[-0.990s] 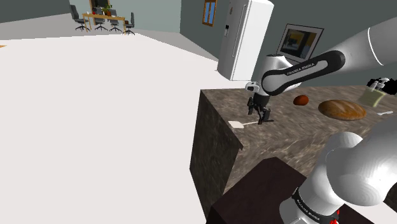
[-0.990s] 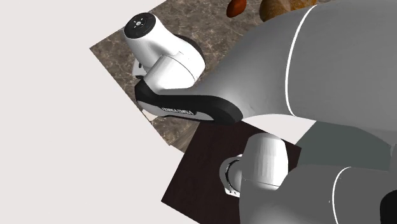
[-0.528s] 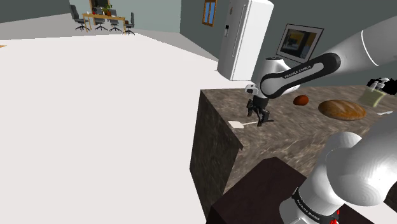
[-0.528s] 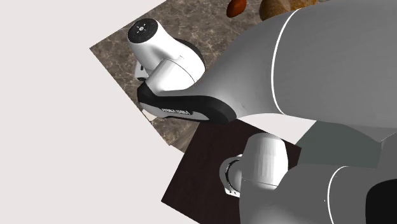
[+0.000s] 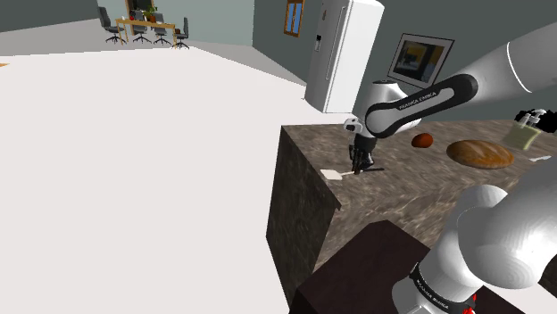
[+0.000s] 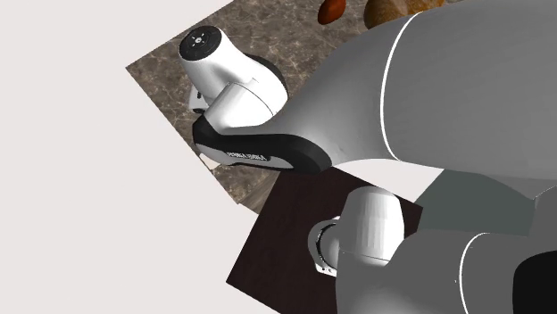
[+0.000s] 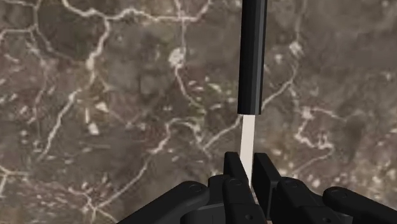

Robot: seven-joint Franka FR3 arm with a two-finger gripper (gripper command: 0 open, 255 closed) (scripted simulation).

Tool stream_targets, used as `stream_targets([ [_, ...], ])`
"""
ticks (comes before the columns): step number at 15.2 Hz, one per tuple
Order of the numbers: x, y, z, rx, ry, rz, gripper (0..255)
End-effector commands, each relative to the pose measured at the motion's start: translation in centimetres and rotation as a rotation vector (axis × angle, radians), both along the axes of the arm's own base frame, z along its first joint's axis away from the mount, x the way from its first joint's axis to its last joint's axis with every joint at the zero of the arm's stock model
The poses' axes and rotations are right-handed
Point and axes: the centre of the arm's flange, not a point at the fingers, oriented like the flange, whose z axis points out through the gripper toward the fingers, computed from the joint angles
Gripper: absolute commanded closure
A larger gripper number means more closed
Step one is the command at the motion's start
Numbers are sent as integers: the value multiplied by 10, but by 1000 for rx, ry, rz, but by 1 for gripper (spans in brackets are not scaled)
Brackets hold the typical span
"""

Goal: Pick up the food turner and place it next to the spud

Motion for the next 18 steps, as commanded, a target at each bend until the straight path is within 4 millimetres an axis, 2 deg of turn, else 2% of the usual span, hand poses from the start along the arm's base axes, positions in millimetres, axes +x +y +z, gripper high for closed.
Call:
stream_targets([
  [1, 0, 0, 0, 0, 0, 0, 255],
  [4, 0, 0, 0, 0, 0, 0, 255],
  [18, 0, 0, 74, 0, 0, 0, 255],
])
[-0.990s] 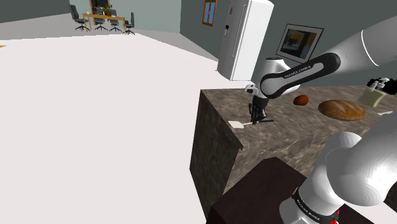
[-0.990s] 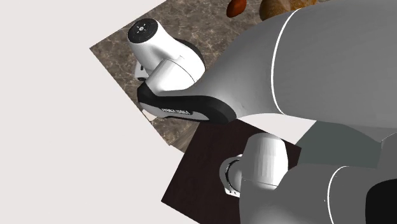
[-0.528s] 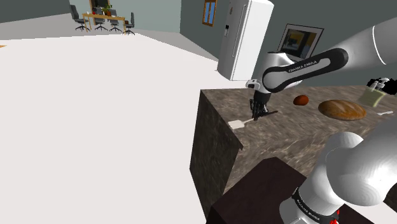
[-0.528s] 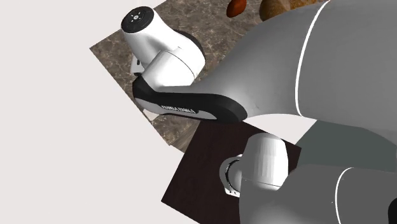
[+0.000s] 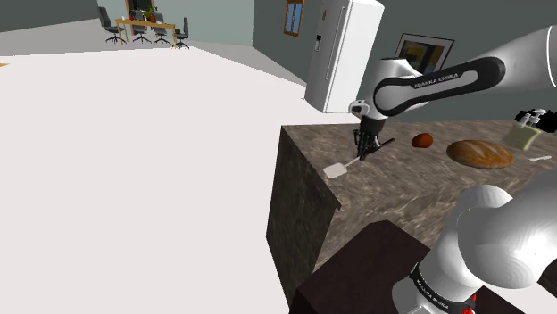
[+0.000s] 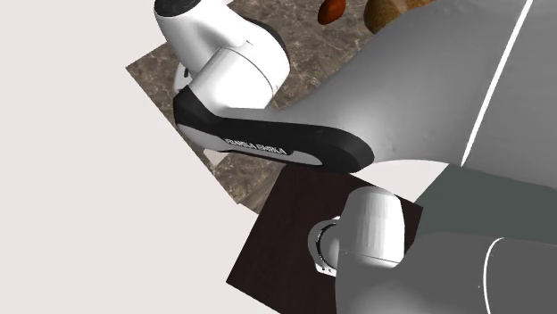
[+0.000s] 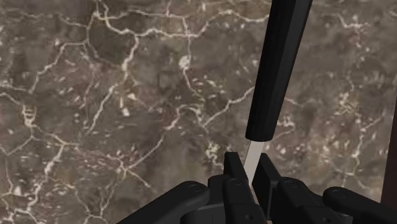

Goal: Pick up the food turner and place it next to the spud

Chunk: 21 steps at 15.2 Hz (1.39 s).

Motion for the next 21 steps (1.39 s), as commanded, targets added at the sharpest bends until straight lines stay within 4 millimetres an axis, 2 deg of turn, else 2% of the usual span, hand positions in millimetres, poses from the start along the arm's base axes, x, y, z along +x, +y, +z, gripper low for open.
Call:
stream_targets([
  [1, 0, 0, 11, 0, 0, 0, 255],
  [15, 0, 0, 81, 0, 0, 0, 255],
  [21, -8, -79, 82, 0, 0, 0, 255],
])
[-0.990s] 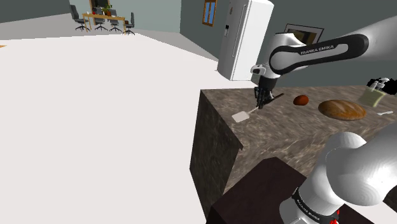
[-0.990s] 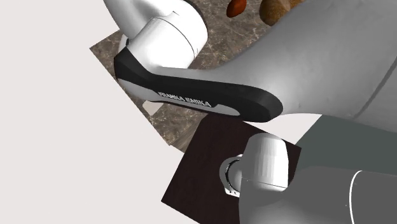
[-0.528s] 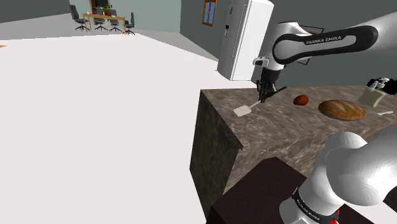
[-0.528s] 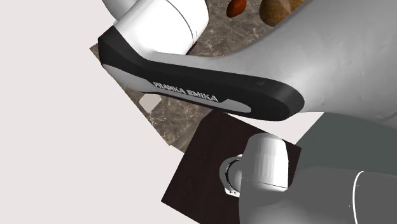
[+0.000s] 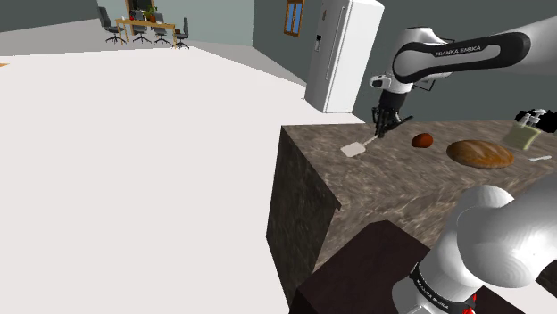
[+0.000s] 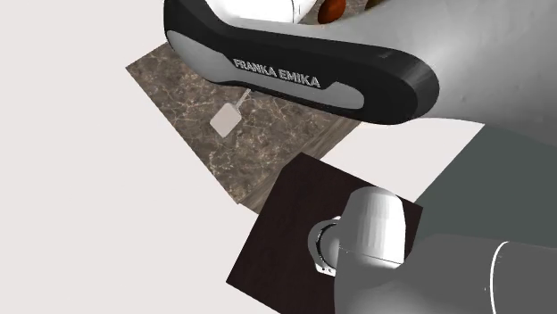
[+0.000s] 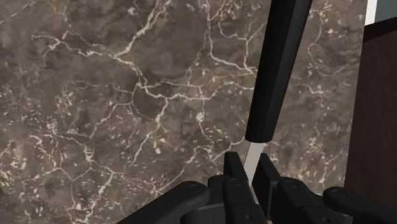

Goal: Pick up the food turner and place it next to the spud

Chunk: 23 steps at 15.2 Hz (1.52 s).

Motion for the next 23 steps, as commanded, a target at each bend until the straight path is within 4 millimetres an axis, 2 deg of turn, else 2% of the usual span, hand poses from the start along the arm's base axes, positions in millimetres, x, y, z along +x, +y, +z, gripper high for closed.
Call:
stream_targets([
  [1, 0, -27, -1, -1, 0, 1, 255],
  [20, -24, -279, -1, -1, 0, 1, 255],
  [23, -24, -279, -16, -1, 0, 1, 255],
])
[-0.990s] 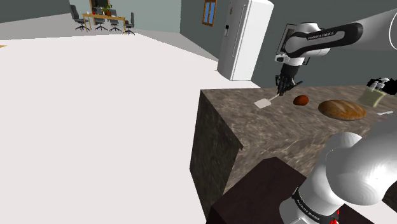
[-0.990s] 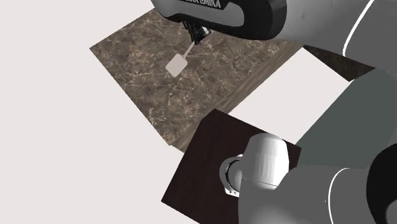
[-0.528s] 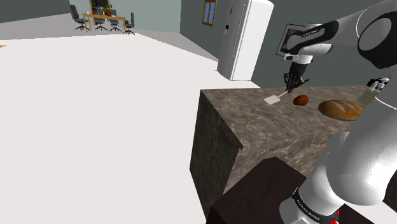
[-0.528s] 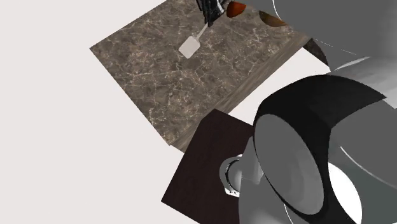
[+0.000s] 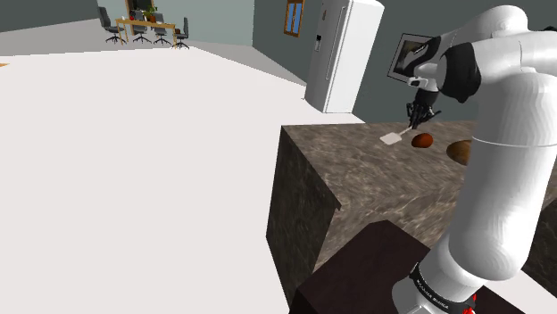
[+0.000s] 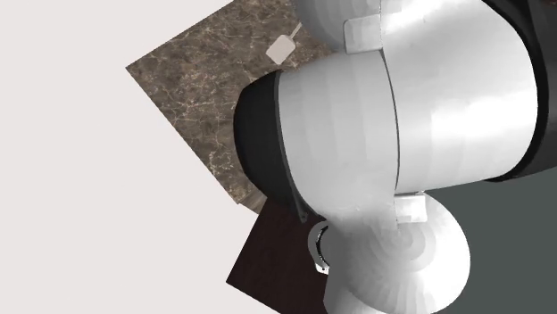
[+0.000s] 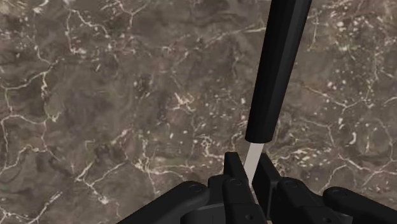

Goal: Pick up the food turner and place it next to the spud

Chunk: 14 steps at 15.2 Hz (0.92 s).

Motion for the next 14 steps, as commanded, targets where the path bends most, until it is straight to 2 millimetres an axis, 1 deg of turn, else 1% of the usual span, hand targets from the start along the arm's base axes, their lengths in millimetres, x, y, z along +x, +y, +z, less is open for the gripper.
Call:
stream_targets([
  [1, -1, -2, -9, 0, -1, 1, 255],
  [14, -1, -2, -78, 0, -1, 1, 255],
])
